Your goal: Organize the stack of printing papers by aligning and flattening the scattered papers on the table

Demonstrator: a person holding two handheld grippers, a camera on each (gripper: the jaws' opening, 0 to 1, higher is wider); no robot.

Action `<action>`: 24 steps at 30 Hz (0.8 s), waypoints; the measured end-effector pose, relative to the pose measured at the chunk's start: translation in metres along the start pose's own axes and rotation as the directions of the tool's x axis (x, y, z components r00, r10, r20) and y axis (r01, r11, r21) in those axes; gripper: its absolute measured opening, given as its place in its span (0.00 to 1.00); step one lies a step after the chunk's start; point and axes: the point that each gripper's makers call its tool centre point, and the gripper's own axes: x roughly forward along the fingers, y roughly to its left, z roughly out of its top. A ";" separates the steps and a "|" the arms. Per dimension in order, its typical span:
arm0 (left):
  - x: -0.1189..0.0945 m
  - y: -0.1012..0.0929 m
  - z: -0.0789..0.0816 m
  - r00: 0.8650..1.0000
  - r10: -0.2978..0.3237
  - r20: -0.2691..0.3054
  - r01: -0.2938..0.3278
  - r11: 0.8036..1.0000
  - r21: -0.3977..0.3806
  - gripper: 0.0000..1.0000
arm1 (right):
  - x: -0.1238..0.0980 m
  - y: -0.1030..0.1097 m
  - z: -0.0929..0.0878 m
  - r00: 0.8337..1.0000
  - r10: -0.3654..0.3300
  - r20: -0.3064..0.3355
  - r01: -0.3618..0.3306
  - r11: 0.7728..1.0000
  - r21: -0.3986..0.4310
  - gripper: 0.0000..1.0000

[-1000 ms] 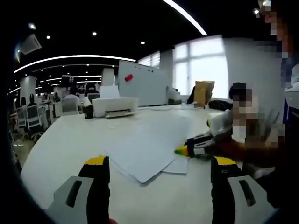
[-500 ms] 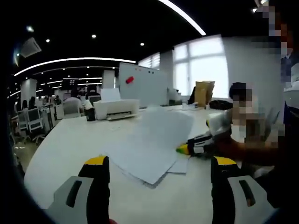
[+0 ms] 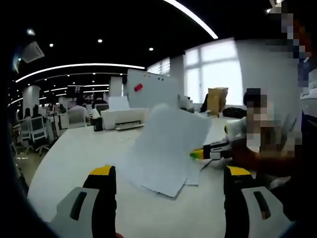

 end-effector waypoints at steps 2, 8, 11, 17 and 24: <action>-0.001 0.000 0.000 1.000 0.001 -0.001 -0.001 1.000 0.002 0.92 | -0.001 0.002 0.003 1.000 0.014 0.017 -0.014 1.000 0.004 0.00; -0.003 0.001 0.003 1.000 0.005 0.007 -0.005 1.000 0.002 0.92 | -0.004 0.006 0.011 0.996 0.058 0.061 -0.060 0.997 0.039 0.00; -0.003 0.000 0.004 1.000 0.004 0.013 -0.004 1.000 0.003 0.92 | -0.008 0.008 0.015 0.992 0.086 0.088 -0.092 0.994 0.066 0.00; -0.005 0.002 0.004 1.000 0.006 0.013 -0.006 1.000 0.004 0.92 | -0.018 0.016 0.032 0.966 0.181 0.183 -0.213 0.961 0.177 0.00; -0.005 0.006 0.005 1.000 0.010 0.016 -0.011 1.000 0.009 0.92 | -0.026 0.021 0.042 0.950 0.218 0.225 -0.263 0.944 0.197 0.00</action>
